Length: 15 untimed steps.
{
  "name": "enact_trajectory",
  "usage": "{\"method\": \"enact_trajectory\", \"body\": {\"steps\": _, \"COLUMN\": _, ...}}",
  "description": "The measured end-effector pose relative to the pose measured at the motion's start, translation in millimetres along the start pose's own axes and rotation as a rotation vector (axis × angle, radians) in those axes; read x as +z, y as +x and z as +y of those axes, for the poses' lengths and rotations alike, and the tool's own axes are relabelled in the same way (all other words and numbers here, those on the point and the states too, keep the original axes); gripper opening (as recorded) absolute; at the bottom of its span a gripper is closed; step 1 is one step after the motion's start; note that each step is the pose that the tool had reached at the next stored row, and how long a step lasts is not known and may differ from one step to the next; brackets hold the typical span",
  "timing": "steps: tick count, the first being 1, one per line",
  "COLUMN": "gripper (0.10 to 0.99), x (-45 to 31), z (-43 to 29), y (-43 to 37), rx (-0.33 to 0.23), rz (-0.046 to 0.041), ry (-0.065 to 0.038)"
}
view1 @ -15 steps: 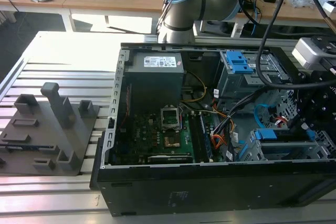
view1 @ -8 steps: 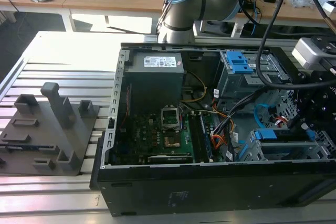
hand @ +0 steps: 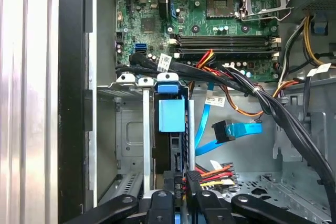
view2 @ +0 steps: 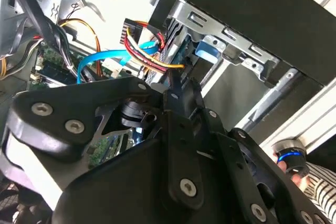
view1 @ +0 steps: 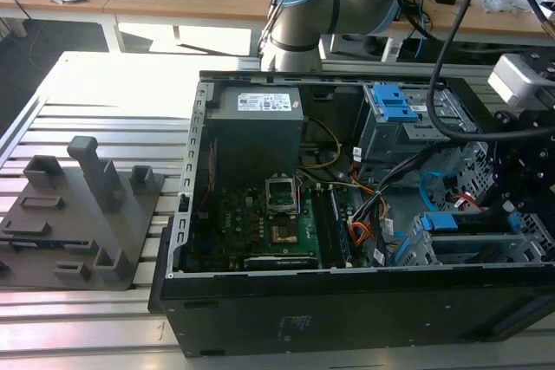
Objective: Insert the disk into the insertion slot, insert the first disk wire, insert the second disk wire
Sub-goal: 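Insert the first disk wire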
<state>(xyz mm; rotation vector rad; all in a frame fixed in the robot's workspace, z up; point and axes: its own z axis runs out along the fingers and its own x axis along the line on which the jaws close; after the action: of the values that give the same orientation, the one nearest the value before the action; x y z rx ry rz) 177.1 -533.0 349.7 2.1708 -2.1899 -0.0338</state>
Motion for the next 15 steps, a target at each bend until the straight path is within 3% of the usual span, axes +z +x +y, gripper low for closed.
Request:
{"method": "enact_trajectory", "body": {"steps": 4, "gripper": 0.224, "x": -18.6, "z": 1.0, "y": 0.4, "rx": 0.000, "rz": 0.0000, "ry": 0.000}}
{"method": "enact_trajectory", "body": {"steps": 5, "gripper": 0.153, "x": -24.3, "z": 1.4, "y": 0.6, "rx": 0.000, "rz": 0.0000, "ry": 0.000}}
{"method": "enact_trajectory", "body": {"steps": 6, "gripper": 0.153, "x": -28.5, "z": 1.6, "y": 0.7, "rx": 0.000, "rz": 0.0000, "ry": 0.000}}
{"method": "enact_trajectory", "body": {"steps": 7, "gripper": 0.106, "x": -41.7, "z": 2.3, "y": 1.0, "rx": 0.000, "rz": 0.0000, "ry": 0.000}}
{"method": "enact_trajectory", "body": {"steps": 9, "gripper": 0.106, "x": -51.6, "z": 2.9, "y": 1.1, "rx": 0.000, "rz": 0.0000, "ry": 0.000}}
{"method": "enact_trajectory", "body": {"steps": 13, "gripper": 0.106, "x": -80.1, "z": 4.5, "y": 1.9, "rx": 0.000, "rz": -0.0001, "ry": 0.000}}
{"method": "enact_trajectory", "body": {"steps": 15, "gripper": 0.106, "x": -80.4, "z": 4.5, "y": 1.9, "rx": 0.000, "rz": -0.0001, "ry": 0.000}}
